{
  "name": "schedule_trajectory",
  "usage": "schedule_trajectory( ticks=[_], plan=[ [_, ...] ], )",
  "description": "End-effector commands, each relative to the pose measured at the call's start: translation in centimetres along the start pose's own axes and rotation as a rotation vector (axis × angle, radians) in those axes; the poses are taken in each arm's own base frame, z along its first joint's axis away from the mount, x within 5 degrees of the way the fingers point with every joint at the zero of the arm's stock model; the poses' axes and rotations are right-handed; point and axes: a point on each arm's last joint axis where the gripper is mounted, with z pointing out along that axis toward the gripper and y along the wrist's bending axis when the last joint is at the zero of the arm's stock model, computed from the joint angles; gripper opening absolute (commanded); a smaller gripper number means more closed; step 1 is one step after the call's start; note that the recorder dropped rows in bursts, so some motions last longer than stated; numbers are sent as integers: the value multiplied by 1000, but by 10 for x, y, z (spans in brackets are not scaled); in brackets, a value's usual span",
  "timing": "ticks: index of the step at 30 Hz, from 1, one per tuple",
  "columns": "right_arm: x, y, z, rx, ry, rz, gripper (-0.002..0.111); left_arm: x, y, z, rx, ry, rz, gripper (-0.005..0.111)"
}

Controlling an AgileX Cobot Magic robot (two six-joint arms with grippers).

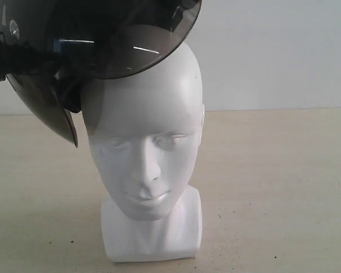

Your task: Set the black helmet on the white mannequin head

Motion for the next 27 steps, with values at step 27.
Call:
schedule_trajectory(
  ticks=[27],
  plan=[
    [33,-12,4,106,271,-89,0,37,-55,-16,552,334,117,4]
  ],
)
